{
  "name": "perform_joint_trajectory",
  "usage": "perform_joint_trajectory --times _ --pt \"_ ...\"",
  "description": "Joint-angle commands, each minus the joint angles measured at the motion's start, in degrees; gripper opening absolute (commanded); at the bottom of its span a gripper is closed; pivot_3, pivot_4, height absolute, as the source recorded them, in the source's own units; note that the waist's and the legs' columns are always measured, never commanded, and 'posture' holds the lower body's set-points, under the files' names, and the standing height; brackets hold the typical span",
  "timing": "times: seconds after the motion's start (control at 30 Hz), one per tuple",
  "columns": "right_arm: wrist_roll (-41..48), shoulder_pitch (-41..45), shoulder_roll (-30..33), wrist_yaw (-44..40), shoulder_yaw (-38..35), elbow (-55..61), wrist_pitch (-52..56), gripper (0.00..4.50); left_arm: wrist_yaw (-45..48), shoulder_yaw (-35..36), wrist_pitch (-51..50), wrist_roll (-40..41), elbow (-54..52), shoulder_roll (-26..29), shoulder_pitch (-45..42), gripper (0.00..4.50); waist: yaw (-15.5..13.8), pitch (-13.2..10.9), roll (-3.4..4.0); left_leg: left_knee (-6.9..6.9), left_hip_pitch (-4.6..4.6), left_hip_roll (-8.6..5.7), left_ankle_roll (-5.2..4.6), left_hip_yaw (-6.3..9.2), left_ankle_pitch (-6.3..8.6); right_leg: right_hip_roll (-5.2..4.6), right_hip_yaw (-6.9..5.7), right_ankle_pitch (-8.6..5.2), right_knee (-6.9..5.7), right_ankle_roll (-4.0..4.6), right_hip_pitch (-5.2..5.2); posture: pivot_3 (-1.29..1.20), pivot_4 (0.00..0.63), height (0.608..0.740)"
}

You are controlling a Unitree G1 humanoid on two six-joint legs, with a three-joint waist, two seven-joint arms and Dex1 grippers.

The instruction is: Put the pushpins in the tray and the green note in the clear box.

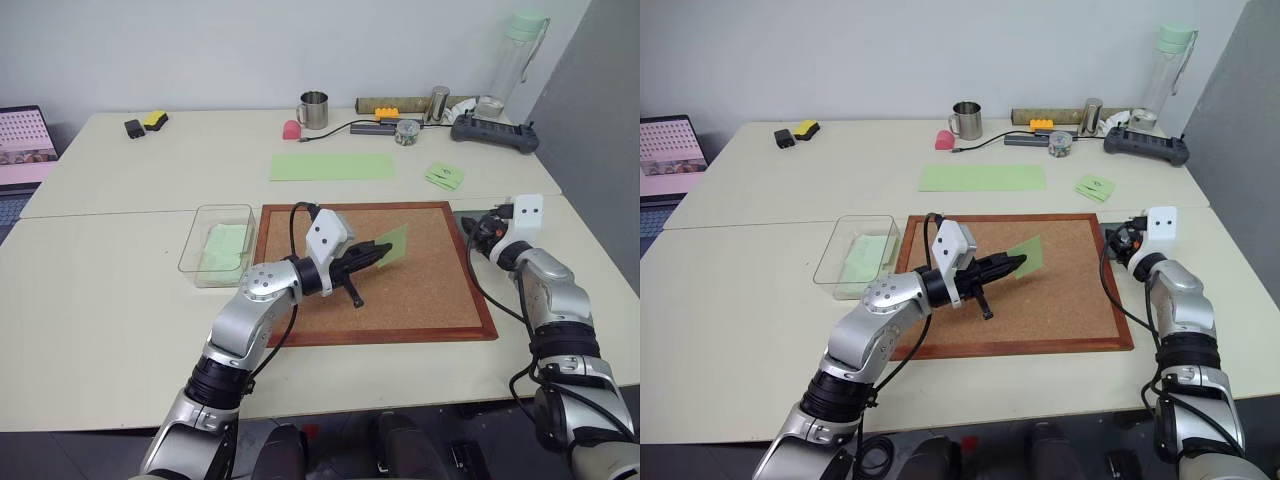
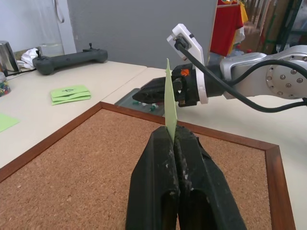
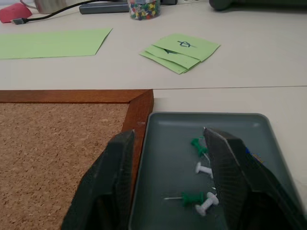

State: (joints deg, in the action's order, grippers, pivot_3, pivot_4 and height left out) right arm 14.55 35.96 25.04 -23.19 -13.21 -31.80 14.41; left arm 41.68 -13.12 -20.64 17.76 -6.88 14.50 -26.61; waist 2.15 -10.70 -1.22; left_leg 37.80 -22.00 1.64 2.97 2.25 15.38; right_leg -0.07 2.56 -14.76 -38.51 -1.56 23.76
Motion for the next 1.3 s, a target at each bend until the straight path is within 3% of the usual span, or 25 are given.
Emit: perform_joint_trajectory --times 0.03,0.17,0.43,0.73,1.2,1.23,1.3 --pt "-0.19 1.24 1.68 1.10 -1.88 0.91 -2.51 3.30 -0.29 1.02 0.54 0.41 -2.64 -0.10 -0.38 0.00 0.00 0.00 0.00 0.00 0.00 0.00 0.00 0.00 0.00 0.00 0.00 0.00 0.00 0.00 0.00 0.00 0.150 0.740" --pt "1.67 -0.04 1.51 -2.01 -0.75 6.15 -0.82 4.12 -1.35 3.12 -1.06 2.00 -2.39 -0.51 -1.05 0.00 0.06 0.00 0.00 0.01 0.01 0.00 0.00 -0.01 0.00 0.00 0.01 0.00 -0.01 0.00 0.00 0.00 0.150 0.740" --pt "7.37 -9.42 3.07 -15.30 6.36 31.80 6.46 4.12 -8.24 13.17 -3.09 2.48 -3.65 2.70 -2.08 0.00 0.12 -0.02 0.03 0.00 0.01 0.03 0.00 0.05 0.00 0.02 -0.04 -0.08 -0.03 -0.14 0.00 0.00 0.150 0.740" --pt "23.91 -9.06 1.57 -13.85 8.30 55.54 26.06 4.12 -28.42 24.98 -6.95 -4.75 -14.11 4.07 6.56 0.00 -0.01 -0.03 0.02 0.01 0.00 0.06 0.01 0.17 0.00 -0.01 -0.09 -0.11 -0.04 -0.20 -0.01 0.00 0.150 0.740" --pt "31.97 -3.08 0.61 -9.96 9.04 59.79 34.76 4.12 -34.59 28.39 -6.83 -6.96 -7.03 3.52 9.32 0.00 -0.44 -0.07 -0.06 0.05 -0.01 0.01 0.01 0.22 0.00 -0.05 -0.23 -0.06 -0.01 -0.22 -0.05 0.00 0.150 0.740" --pt "32.11 -2.91 0.68 -9.83 9.00 59.80 34.89 4.14 -34.61 28.48 -6.65 -6.83 -7.10 3.45 9.48 0.40 -0.41 -0.07 -0.07 0.04 -0.01 0.02 0.01 0.23 0.00 -0.05 -0.22 -0.06 -0.01 -0.22 -0.05 0.00 0.150 0.740" --pt "32.15 -2.82 0.84 -9.67 9.04 59.84 34.99 4.14 -34.76 28.46 -6.45 -6.88 -7.25 3.45 9.68 0.59 -0.44 -0.07 -0.06 0.03 -0.01 0.02 0.01 0.22 0.00 -0.05 -0.21 -0.06 -0.01 -0.21 -0.05 0.00 0.150 0.740"
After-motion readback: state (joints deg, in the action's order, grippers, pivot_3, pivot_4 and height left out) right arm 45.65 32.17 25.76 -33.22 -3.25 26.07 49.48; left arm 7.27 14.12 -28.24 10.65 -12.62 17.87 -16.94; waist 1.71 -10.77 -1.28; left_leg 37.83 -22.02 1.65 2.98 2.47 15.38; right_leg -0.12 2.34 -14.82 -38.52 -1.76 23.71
